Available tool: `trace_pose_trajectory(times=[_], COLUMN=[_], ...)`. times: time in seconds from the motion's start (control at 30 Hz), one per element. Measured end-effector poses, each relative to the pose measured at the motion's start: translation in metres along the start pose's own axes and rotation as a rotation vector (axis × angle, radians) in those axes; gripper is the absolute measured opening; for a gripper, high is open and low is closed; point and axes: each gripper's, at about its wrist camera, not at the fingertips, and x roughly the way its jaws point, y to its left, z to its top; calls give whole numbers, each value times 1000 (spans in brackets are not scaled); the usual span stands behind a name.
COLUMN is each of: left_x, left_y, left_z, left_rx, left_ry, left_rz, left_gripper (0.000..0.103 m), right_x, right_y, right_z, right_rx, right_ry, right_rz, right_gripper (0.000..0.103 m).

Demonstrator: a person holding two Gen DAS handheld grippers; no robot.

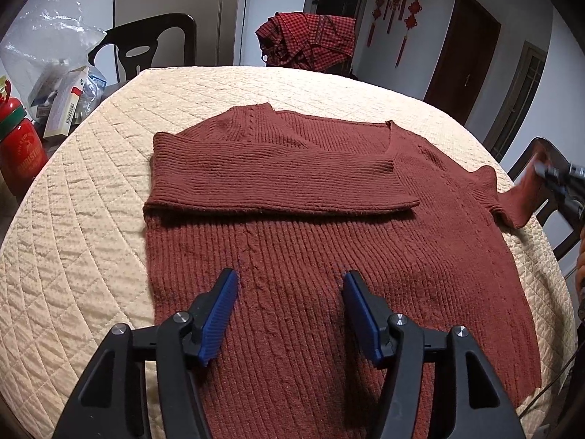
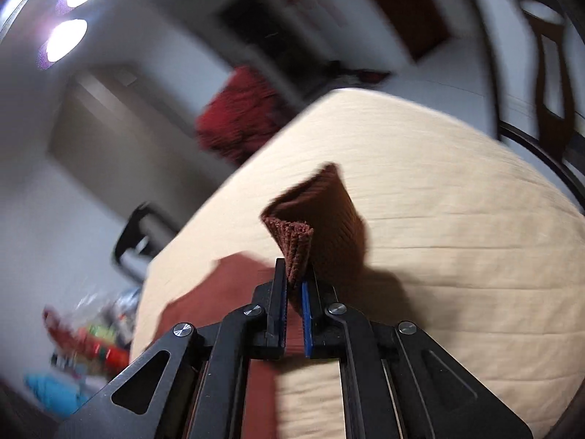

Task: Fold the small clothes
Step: 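Grasp the other sleeve cuff with the right gripper and lift it, then fold the held sleeve across the chest with the right gripper, release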

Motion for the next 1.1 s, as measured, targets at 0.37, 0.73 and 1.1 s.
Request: trace_pose_trajectory(times=[0.37,0.73,1.1], left_x=[-1,-7,65], left_y=[-1,-24,-74], left_z=[1,40,73], left_rx=[5,-40,42], left_ry=[4,17,144], left_rz=[5,-169,-220], left_gripper=[64,64,27], right_x=[116,75,70], right_y=[94,73,42], right_z=[-89,-92,-93], right_rx=[-260,-285,-224], right_ry=[443,387,375], right_rz=[192,228,160], right_gripper=[6,36,36])
